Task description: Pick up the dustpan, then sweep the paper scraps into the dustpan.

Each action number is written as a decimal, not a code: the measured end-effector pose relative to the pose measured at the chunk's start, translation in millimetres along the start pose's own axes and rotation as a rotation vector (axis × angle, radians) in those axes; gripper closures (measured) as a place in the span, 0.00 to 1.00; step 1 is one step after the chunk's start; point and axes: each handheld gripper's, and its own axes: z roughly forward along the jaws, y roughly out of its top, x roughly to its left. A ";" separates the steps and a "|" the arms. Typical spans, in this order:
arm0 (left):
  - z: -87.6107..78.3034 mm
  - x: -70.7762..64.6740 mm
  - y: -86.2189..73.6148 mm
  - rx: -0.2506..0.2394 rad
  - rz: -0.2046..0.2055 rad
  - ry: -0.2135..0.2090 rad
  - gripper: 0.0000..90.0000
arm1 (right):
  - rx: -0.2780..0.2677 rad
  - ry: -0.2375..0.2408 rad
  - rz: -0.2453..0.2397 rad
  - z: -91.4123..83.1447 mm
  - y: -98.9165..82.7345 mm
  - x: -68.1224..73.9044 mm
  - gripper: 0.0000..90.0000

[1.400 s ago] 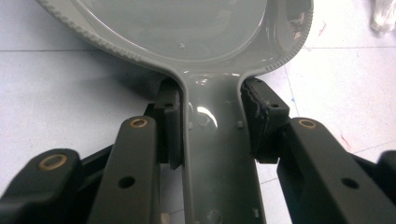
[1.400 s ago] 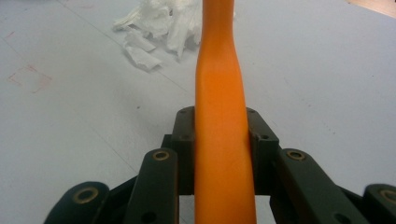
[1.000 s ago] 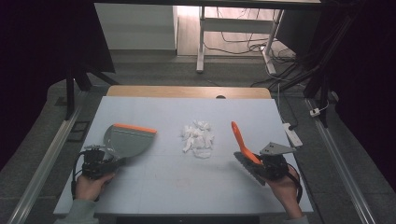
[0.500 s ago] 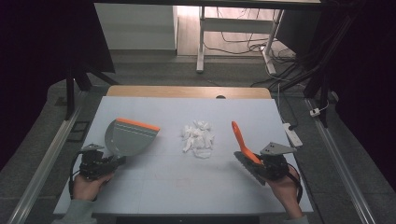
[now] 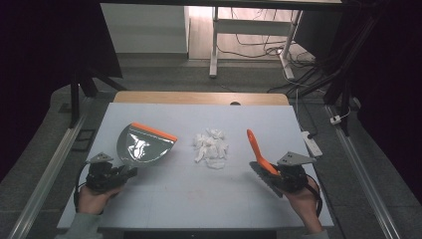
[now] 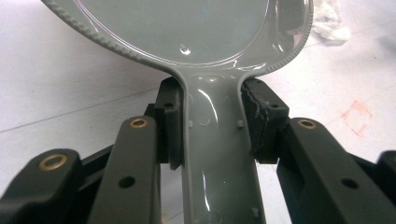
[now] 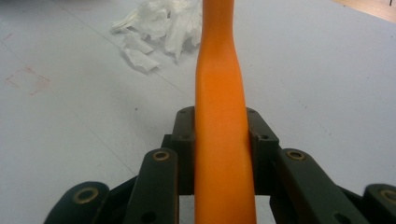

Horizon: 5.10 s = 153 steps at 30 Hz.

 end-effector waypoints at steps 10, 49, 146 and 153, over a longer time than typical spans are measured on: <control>0.8 -7.1 1.7 0.011 0.051 -0.033 0.68 | -0.003 -0.001 -0.004 0.0 0.0 0.0 0.78; -2.3 -44.8 1.3 0.107 0.285 -0.217 0.68 | -0.037 0.019 0.010 0.9 7.3 1.6 0.78; 24.0 -37.1 -4.6 0.286 0.306 -0.258 0.68 | -0.021 -0.076 0.074 122.0 101.4 -18.0 0.78; 25.8 -35.7 -2.9 0.285 0.302 -0.267 0.68 | 0.017 -0.089 0.079 139.9 98.0 -25.5 0.78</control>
